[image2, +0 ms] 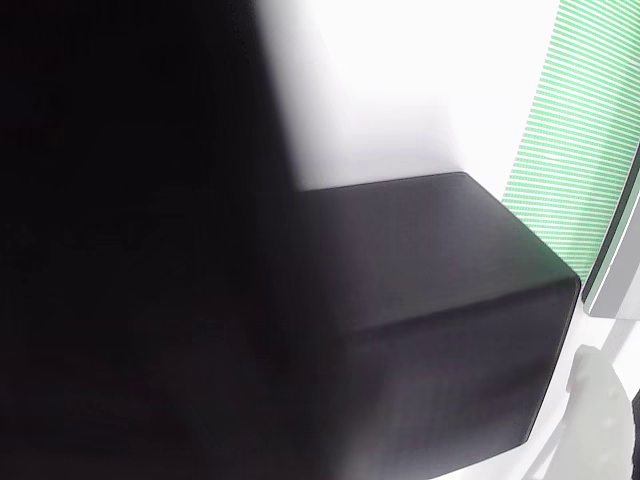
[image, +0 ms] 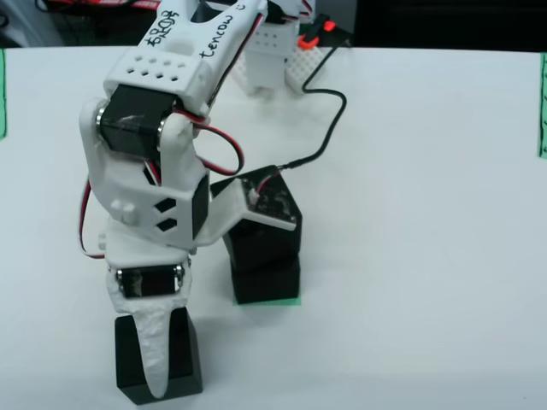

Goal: Stack 3 Blocks on the chosen place.

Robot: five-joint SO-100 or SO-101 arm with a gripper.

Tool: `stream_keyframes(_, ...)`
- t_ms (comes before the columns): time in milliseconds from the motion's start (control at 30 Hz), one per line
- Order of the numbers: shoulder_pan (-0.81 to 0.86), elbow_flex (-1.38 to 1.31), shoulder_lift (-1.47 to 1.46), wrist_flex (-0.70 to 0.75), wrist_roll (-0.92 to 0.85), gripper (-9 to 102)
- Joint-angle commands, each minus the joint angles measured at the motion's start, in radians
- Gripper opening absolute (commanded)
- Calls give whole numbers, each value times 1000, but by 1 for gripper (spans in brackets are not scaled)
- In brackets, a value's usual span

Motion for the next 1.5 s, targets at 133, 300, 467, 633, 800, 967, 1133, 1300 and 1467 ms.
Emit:
stream_keyframes(133, -32, -35, -15, -23, 14, 35)
stream_keyframes(300, -44, -20, -25, -25, 14, 31)
stream_keyframes(467, -37, -6, -15, -20, 14, 31)
stream_keyframes(633, -11, -6, 0, -12, 14, 31)
stream_keyframes(800, 11, -8, 15, -3, 6, 31)
stream_keyframes(967, 21, -5, 35, 5, 9, 30)
stream_keyframes(1133, 23, -18, 58, 28, 12, 26)
stream_keyframes(1300, 23, -41, 87, 52, 14, 23)
stream_keyframes(1467, 25, -54, 118, 80, 14, 22)
